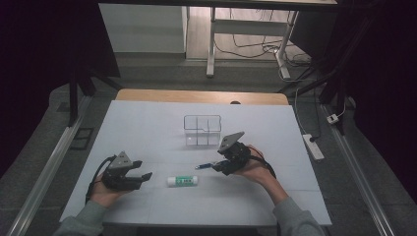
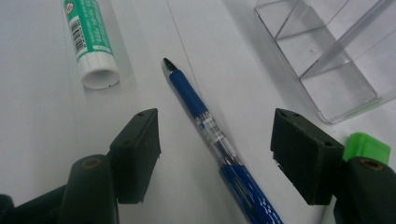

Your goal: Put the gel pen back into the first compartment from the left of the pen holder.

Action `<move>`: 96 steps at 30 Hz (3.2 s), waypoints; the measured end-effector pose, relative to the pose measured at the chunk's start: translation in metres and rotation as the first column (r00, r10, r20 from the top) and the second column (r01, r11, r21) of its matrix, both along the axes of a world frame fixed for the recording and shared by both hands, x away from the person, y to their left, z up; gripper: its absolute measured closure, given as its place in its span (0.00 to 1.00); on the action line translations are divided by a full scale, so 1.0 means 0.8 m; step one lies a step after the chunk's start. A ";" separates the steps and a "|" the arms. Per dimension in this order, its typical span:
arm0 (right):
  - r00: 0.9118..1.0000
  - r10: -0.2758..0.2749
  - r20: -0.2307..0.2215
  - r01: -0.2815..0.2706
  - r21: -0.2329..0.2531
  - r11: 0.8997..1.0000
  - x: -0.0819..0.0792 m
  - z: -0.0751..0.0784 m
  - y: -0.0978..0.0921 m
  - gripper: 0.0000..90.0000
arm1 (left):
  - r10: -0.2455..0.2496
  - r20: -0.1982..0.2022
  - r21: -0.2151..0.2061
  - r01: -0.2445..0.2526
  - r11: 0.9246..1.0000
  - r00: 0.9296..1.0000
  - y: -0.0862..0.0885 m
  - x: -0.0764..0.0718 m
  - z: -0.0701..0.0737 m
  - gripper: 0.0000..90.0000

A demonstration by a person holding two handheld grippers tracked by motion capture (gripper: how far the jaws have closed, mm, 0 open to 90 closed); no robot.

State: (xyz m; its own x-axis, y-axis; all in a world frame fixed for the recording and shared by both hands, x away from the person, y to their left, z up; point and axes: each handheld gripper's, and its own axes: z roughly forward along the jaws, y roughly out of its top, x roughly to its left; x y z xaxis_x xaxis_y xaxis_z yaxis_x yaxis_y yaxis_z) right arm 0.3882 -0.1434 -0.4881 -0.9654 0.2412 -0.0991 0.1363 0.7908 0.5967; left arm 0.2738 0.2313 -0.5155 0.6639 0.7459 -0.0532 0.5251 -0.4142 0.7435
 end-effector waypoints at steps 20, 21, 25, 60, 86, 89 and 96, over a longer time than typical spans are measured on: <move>0.994 0.111 -0.023 -0.113 -0.089 0.990 0.011 -0.007 0.045 0.39 | -0.004 0.001 -0.004 0.004 1.000 1.000 0.002 0.002 0.000 0.41; 0.992 0.123 -0.025 -0.125 -0.101 0.987 0.012 -0.007 0.048 0.40 | -0.004 -0.001 -0.004 0.004 1.000 1.000 0.002 0.002 0.000 0.41; 0.989 0.147 -0.030 -0.150 -0.121 0.981 0.015 -0.011 0.057 0.42 | -0.012 0.002 0.007 0.012 1.000 1.000 -0.001 0.001 0.000 0.41; 0.963 0.257 -0.079 -0.268 -0.209 0.941 0.015 -0.020 0.067 0.88 | -0.032 0.021 0.032 0.032 0.999 0.999 -0.005 -0.005 0.002 0.41; 0.995 0.096 0.001 -0.095 0.160 0.983 0.015 0.044 0.023 0.88 | -0.024 0.027 -0.003 0.025 1.000 0.999 -0.005 -0.003 0.005 0.41; 0.996 0.083 0.007 -0.083 0.185 0.979 0.015 0.048 0.021 0.88 | -0.025 0.028 -0.002 0.025 1.000 0.999 -0.005 -0.003 0.005 0.41; 0.999 0.044 0.011 -0.045 0.238 0.970 0.017 0.056 0.014 0.88 | -0.027 0.032 0.002 0.027 1.000 0.999 -0.006 -0.003 0.006 0.41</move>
